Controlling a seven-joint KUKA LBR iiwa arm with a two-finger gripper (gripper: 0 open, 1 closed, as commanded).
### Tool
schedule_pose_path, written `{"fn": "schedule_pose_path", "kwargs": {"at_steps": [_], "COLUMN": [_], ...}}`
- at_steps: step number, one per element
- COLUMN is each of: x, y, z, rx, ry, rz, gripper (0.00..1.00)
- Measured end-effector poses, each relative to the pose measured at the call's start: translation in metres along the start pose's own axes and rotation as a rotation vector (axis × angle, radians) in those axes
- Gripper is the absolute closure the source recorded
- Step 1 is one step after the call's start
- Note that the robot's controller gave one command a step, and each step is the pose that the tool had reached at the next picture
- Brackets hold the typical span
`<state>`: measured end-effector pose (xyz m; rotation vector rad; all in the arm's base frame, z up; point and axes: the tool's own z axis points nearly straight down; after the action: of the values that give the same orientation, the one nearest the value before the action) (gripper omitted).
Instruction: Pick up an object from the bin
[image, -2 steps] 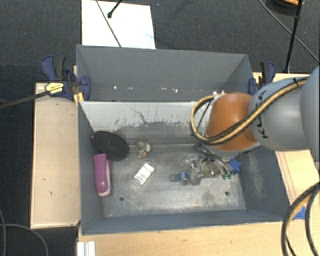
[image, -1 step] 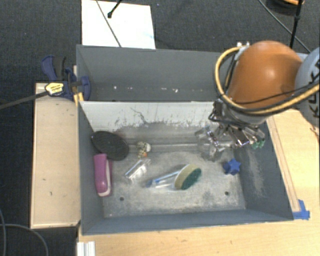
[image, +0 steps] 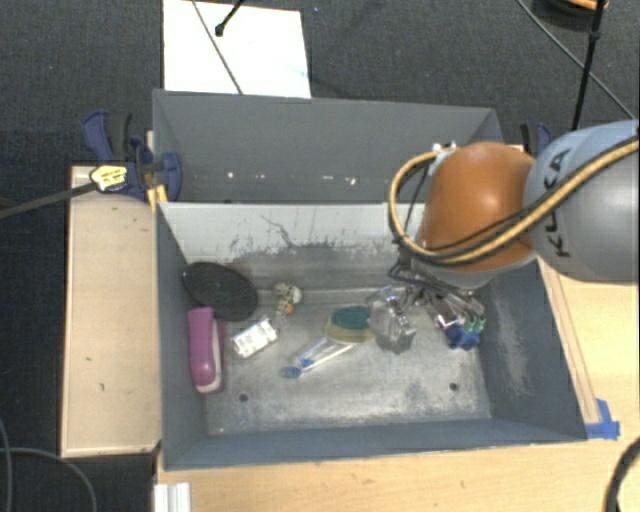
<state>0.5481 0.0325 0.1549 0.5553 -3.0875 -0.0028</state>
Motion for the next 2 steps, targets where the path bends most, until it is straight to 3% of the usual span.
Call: {"fn": "schedule_pose_path", "kwargs": {"at_steps": [1, 2], "x": [-0.002, -0.025], "y": [-0.001, 0.005], "z": [-0.005, 0.067], "rx": [0.002, 0.002], "ry": [-0.008, -0.006], "rz": [0.002, -0.098], "gripper": [0.00, 0.00]}}
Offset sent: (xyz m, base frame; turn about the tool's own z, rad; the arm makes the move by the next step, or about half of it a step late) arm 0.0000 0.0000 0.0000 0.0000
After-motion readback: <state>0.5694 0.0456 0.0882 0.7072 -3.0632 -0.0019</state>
